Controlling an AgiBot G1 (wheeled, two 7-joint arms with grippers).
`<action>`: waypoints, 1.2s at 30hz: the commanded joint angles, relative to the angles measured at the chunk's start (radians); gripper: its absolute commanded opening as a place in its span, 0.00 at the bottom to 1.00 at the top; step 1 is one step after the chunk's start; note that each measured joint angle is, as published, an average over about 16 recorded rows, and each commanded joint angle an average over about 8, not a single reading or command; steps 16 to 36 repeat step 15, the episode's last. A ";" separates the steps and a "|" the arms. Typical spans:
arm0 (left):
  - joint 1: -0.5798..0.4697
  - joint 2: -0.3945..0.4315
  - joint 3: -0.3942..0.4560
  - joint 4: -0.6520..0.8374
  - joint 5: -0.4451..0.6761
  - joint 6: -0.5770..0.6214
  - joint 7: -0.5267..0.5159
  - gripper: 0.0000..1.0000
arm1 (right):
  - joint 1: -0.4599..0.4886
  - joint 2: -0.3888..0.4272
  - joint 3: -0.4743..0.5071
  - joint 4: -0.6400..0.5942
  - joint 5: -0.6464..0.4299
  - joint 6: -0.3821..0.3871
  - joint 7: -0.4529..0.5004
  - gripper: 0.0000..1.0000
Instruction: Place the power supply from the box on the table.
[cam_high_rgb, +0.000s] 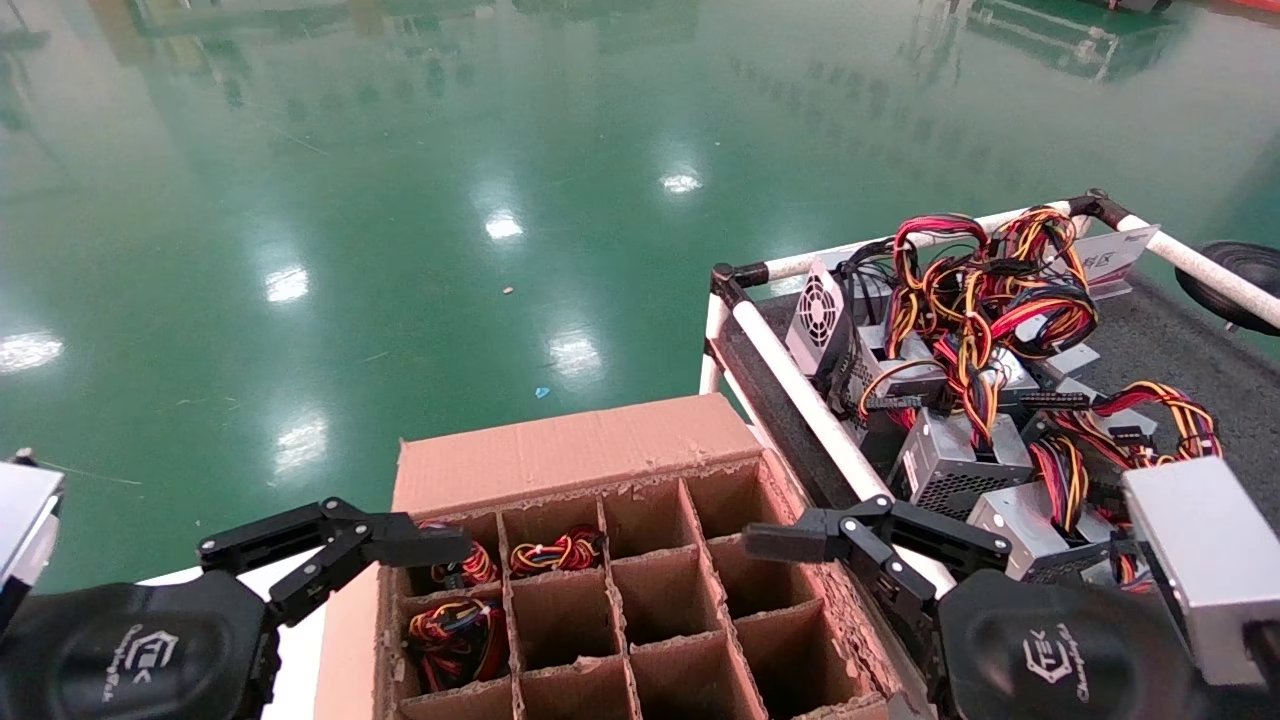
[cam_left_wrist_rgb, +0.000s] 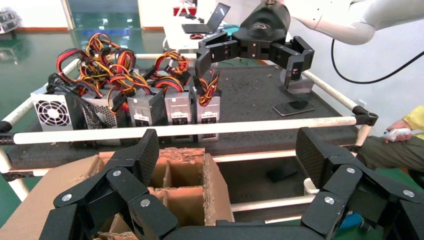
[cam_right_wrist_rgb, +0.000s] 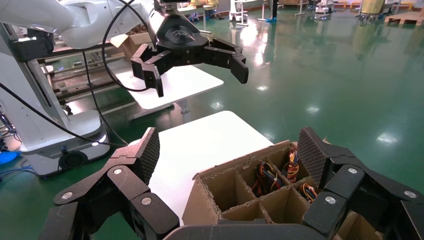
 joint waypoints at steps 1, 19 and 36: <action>0.000 0.000 0.000 0.000 0.000 0.000 0.000 1.00 | 0.001 0.000 0.000 -0.003 -0.001 0.000 0.000 1.00; 0.000 0.000 0.000 0.000 0.000 0.000 0.000 1.00 | 0.005 0.001 0.000 -0.010 -0.003 0.001 0.001 1.00; 0.000 0.000 0.000 0.000 0.000 0.000 0.000 1.00 | 0.005 0.001 0.000 -0.010 -0.003 0.001 0.001 1.00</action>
